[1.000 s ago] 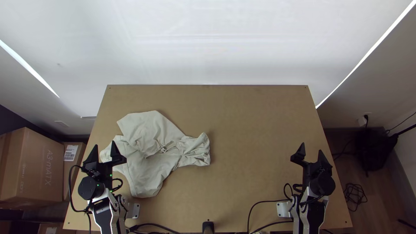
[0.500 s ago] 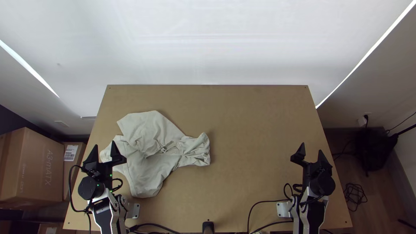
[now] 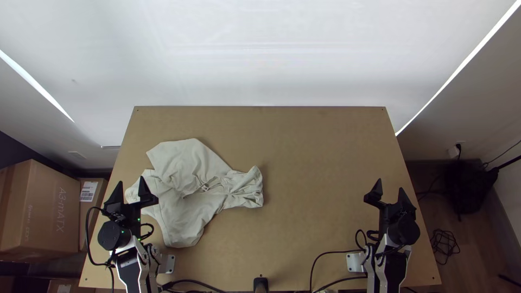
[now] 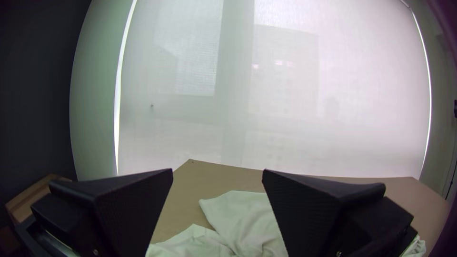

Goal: Fold the t-shirt

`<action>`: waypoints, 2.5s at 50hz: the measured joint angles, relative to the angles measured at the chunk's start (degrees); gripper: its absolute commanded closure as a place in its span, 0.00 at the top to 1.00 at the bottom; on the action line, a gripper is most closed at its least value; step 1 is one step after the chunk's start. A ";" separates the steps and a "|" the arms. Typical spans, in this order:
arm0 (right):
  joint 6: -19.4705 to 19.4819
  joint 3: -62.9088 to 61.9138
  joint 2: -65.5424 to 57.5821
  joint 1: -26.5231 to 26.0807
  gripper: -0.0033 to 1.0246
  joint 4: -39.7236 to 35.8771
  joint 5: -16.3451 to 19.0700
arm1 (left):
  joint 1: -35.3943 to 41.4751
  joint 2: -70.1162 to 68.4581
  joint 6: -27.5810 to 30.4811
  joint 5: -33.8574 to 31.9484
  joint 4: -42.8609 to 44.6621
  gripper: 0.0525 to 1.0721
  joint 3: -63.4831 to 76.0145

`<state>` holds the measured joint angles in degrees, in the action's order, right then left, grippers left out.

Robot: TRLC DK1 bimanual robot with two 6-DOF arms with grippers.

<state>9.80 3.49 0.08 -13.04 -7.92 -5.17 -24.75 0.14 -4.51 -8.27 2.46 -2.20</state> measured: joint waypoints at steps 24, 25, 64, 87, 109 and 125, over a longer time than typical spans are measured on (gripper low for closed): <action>1.92 0.04 0.00 2.54 0.96 -0.22 0.02 | 0.00 0.00 -2.23 5.57 -1.07 0.96 0.00; 1.99 0.04 0.00 2.54 0.96 -0.24 0.02 | 0.00 0.00 -2.34 5.57 -1.07 0.96 0.00; -0.22 17.77 -16.15 15.80 0.96 -6.75 0.11 | 3.17 9.64 -1.90 5.35 -13.66 0.96 -23.85; 3.72 49.27 -50.10 40.81 0.96 -20.63 0.24 | 0.00 33.53 -2.43 5.60 -39.67 0.96 -55.93; 9.92 74.16 -86.44 58.49 0.96 -30.91 9.29 | -4.24 41.07 -2.54 5.79 -56.65 0.96 -66.64; 8.04 82.77 -100.37 65.59 0.94 -32.72 8.39 | -4.26 40.94 -2.51 5.79 -58.51 0.96 -66.64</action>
<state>17.85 86.26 -100.29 52.56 -40.64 3.22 -29.02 41.08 -7.03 -2.48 -56.05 -68.84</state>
